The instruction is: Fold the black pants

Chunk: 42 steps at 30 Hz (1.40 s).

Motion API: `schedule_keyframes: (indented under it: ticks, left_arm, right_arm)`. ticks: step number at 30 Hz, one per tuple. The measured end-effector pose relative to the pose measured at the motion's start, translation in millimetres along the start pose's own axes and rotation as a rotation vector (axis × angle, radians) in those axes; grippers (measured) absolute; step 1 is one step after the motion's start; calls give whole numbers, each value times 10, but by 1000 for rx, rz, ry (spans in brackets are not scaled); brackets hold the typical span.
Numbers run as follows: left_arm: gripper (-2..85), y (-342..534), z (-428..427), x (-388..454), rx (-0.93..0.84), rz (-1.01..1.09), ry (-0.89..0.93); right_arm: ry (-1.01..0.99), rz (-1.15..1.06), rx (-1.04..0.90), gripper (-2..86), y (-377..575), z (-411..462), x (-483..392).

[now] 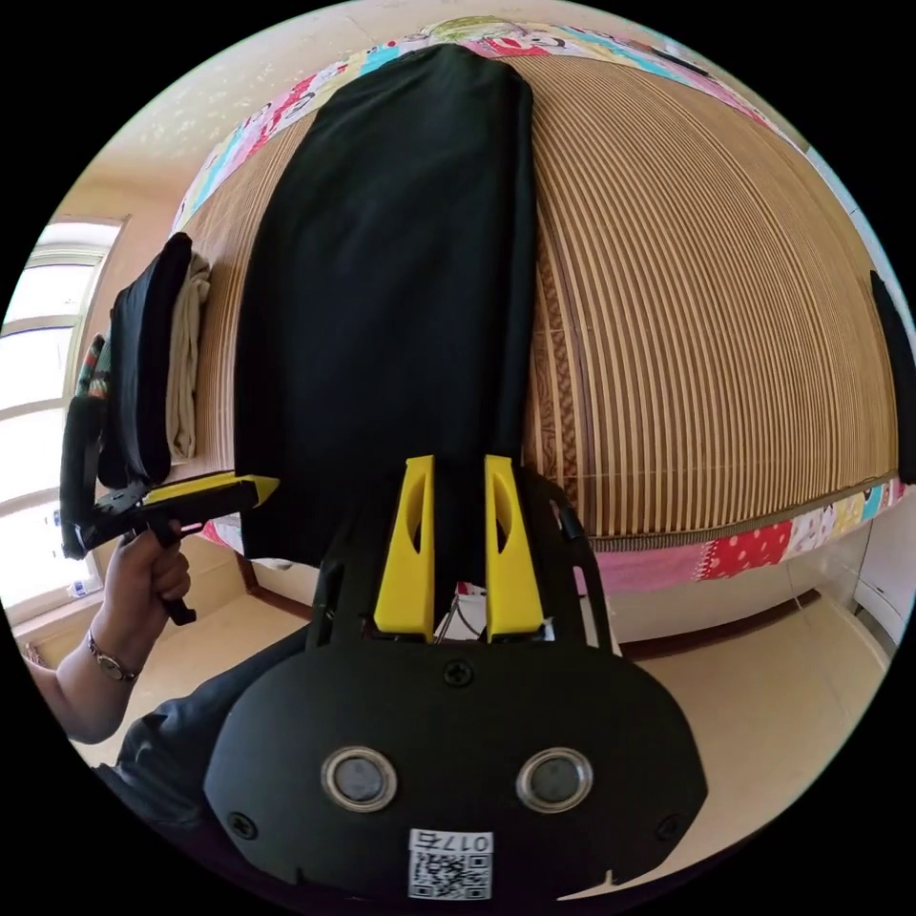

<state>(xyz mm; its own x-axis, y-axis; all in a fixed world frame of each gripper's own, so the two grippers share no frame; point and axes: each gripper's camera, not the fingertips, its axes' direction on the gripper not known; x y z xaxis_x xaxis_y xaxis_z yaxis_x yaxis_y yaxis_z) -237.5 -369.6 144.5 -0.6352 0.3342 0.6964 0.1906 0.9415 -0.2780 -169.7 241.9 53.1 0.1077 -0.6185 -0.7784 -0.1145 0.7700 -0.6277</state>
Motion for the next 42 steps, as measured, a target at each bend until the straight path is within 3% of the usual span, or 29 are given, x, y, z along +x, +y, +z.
schedule_keyframes:
  ticks: [5, 10, 12, 16, 19, 24, 27, 30, 34, 39, 42]
  left_arm:
    - [-6, 23, -149, 88, -39, -11, 42]
    - [-7, 398, -621, 209, 134, 52, 353]
    - [-6, 486, -613, 237, 167, 48, 385]
    - [9, 499, -327, 365, 99, 29, 195]
    - [51, 483, -324, 276, 52, -47, 199]
    - [102, 329, -814, -18, 231, -63, 271]
    - [121, -215, -875, -204, 205, -5, 388]
    - [144, -795, -1018, -261, 244, 48, 417]
    - [137, -1468, -1158, -245, 266, -10, 495]
    - [79, -1827, -1195, -107, 238, -61, 461]
    - [40, -1730, -1177, -221, 249, -84, 584]
  right_arm:
    - [-192, -99, -22, 28, -65, -271, 230]
    - [-406, 41, 160, 22, 232, -999, 722]
    - [-374, 53, 140, 20, 323, -979, 805]
    - [-202, 29, 53, 14, 392, -501, 828]
    - [-124, 75, 0, 14, 423, -375, 985]
    - [-290, 110, 127, 50, 356, -693, 1517]
    - [-453, 106, 103, 108, -116, -632, 1966]
    - [-745, 114, 97, 127, -769, -505, 2347]
    - [-586, 18, 74, 133, -1640, -530, 2321]
    - [-790, 106, -35, 91, -2162, -257, 2341]
    - [-860, 222, -30, 51, -2033, -247, 2464]
